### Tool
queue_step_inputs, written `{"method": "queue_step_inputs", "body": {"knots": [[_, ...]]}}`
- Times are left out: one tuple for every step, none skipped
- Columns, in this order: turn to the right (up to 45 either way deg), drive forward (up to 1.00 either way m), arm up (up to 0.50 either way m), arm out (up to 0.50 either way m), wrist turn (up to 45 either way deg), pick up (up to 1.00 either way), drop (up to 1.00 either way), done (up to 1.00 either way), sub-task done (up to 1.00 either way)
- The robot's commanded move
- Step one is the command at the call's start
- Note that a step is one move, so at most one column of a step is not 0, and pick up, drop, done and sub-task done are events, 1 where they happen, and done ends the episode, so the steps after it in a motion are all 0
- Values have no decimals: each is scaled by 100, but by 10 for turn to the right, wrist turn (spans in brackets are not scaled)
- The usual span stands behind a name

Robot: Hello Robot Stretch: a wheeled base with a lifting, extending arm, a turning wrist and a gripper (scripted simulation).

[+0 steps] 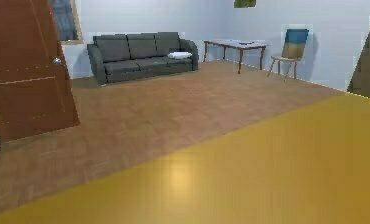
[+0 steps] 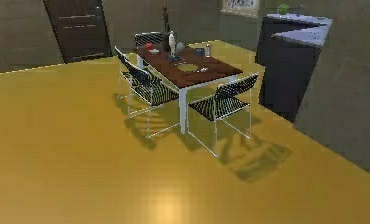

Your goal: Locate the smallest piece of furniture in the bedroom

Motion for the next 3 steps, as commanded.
{"method": "queue_step_inputs", "body": {"knots": [[-180, 0, 0, 0, 0, 0, 0, 0, 0], [0, 100, 0, 0, 0, 0, 0, 0, 0], [0, 100, 0, 0, 0, 0, 0, 0, 0]]}}
